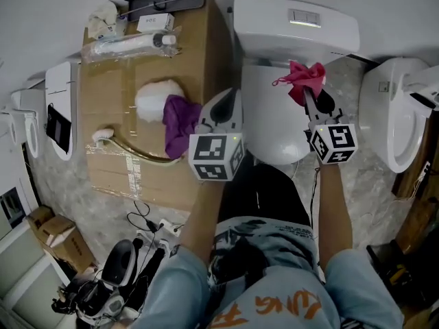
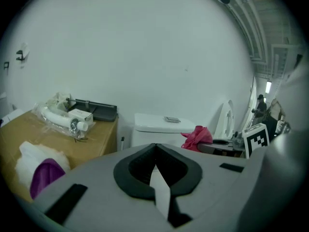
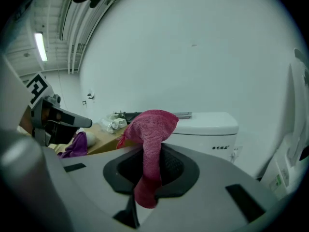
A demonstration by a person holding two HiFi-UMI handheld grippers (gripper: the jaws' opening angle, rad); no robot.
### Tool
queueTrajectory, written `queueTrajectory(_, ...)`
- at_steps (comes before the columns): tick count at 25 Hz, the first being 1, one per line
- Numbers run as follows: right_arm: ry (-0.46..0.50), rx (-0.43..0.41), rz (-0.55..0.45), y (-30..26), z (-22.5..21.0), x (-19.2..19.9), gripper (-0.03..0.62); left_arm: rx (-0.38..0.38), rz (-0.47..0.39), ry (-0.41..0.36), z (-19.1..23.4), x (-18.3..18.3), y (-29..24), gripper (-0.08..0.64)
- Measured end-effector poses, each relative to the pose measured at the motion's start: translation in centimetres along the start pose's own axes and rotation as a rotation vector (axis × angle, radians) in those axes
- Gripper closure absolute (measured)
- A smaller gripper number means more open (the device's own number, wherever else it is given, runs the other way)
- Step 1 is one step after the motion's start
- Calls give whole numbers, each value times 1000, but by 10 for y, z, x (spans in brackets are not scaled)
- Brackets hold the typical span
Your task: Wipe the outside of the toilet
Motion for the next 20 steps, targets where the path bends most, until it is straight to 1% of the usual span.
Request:
queueTrajectory(2,-5,-37,-17,-10,13,-4,525,40,-17,25,1,7,-7,535)
queueTrajectory(4,-5,-66,-47,-21,27,-10,523,73,-27,22,4,15,-15,535)
queueTrajectory(7,7,-113,-72,-38,54,-10,523,90,-41,47,19,30,-28,535)
queueTrajectory(11,83,-175,-71,-69,80,0,523,92,-82,66,41,38,-51,535)
queueTrajectory(14,135,-191,-83,-85,91,6,523,97,-112,78,51,46,-61,535)
queueTrajectory(18,182,-204,-126,-115,105,9,523,44,-124,95,74,56,-68,535)
queueTrajectory(20,199,-197,-125,-131,107,10,523,38,-135,111,81,57,-73,535)
Point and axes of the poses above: the fingertips, and each gripper's own axes: y backward along the fingers, z to its left, x out of its underside, the point moved 3 cm from there along y, backward along the fingers, and after that the axes turned 11 degrees about x, right-handed, at the moved point
